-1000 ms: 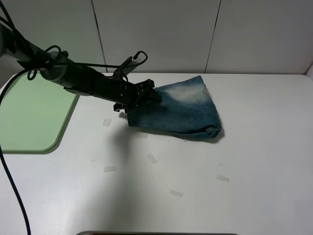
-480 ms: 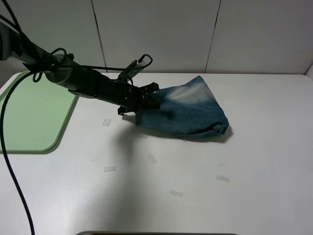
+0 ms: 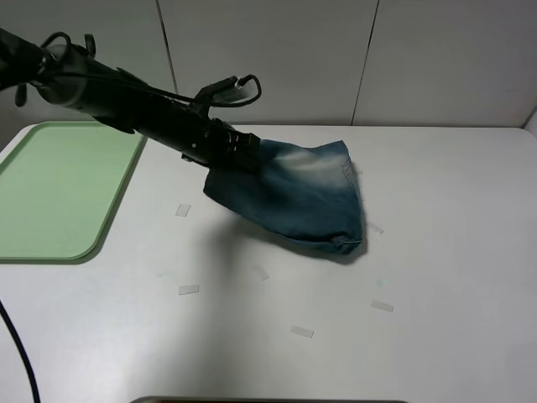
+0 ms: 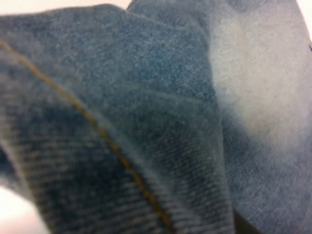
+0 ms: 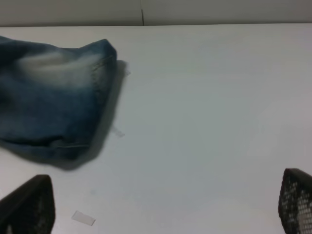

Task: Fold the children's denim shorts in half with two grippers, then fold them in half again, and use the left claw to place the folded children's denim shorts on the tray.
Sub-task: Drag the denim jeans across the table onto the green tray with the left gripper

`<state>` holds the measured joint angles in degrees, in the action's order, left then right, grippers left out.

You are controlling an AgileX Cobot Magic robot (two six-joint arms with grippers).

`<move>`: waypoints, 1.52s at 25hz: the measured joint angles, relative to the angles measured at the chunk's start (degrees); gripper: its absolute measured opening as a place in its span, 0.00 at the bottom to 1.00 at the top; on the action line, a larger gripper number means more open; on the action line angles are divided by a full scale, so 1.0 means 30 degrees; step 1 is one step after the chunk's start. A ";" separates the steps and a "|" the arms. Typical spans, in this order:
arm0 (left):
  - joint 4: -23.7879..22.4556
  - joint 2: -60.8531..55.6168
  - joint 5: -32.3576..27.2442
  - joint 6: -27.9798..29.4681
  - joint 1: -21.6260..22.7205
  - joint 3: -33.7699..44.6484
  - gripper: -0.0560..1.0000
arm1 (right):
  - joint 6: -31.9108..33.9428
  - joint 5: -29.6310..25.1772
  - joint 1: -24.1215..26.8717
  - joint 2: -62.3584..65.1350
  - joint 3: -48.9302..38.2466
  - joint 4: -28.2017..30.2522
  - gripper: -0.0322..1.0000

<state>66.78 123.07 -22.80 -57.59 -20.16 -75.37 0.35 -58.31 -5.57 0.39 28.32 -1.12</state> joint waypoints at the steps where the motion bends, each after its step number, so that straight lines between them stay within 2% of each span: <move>1: -0.1176 -0.0279 0.0000 0.0694 0.0173 -0.0020 0.18 | 0.0000 0.0000 0.0000 0.0000 0.0000 0.0000 0.70; 4: -0.5228 -0.1003 -0.0018 0.3237 0.0668 -0.0056 0.18 | 0.0000 0.0000 0.0000 0.0000 0.0000 0.0015 0.70; 13: -2.0193 -0.2185 -0.1338 1.2478 0.1871 -0.0056 0.18 | 0.0000 0.0000 0.0000 0.0000 0.0000 0.0015 0.70; 17: -2.5243 -0.2674 -0.2482 1.5660 0.2330 -0.0056 0.18 | 0.0000 0.0000 0.0000 0.0000 0.0000 0.0015 0.70; 21: -2.8757 -0.3382 -0.3276 1.7389 0.2549 -0.0056 0.18 | 0.0000 0.0000 0.0000 0.0000 0.0000 0.0015 0.70; 24: -3.0596 -0.3774 -0.3789 1.7946 0.2571 -0.0056 0.18 | 0.0000 0.0000 0.0000 0.0000 0.0000 0.0015 0.70; 30: -3.3198 -0.3935 -0.4825 1.9296 0.3512 -0.0056 0.18 | 0.0000 0.0000 0.0000 0.0000 0.0000 0.0015 0.70; 38: -3.5518 -0.3935 -0.4562 2.1718 0.5467 -0.0056 0.18 | 0.0000 0.0000 0.0000 0.0000 0.0000 0.0015 0.70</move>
<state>-39.77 111.27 -36.49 7.57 -3.76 -75.54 0.35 -58.31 -5.57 0.39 28.32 -1.08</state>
